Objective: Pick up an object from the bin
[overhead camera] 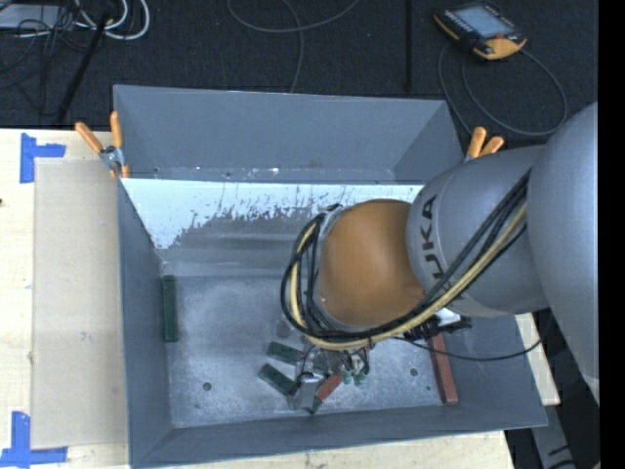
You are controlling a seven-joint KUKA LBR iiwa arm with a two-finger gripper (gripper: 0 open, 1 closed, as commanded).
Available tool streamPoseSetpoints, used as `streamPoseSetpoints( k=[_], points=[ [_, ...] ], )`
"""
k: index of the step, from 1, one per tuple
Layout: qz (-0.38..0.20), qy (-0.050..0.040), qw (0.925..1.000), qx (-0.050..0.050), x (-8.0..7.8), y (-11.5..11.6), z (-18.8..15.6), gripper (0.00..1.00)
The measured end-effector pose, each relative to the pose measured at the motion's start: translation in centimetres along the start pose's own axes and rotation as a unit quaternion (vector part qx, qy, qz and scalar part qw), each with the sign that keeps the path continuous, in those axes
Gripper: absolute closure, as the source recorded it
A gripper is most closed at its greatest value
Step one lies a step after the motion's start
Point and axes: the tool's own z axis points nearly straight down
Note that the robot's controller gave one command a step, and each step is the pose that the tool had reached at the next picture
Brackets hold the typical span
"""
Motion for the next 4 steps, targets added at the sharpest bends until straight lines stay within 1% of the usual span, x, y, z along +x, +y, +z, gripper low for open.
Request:
streamPoseSetpoints(
  k=[1,2,3,4],
  points=[
    [0.027,0.0006,0.9996,0.000,-0.5,-0.9,4.5,1.00],
    [0.027,0.0007,0.9996,0.000,-0.5,-0.9,4.5,1.00],
    [0.025,-0.0007,0.9997,0.000,-2.5,-4.5,-6.8,1.00],
    [0.025,-0.0005,0.9997,0.000,-2.5,-4.5,-6.8,1.00]
  ],
)
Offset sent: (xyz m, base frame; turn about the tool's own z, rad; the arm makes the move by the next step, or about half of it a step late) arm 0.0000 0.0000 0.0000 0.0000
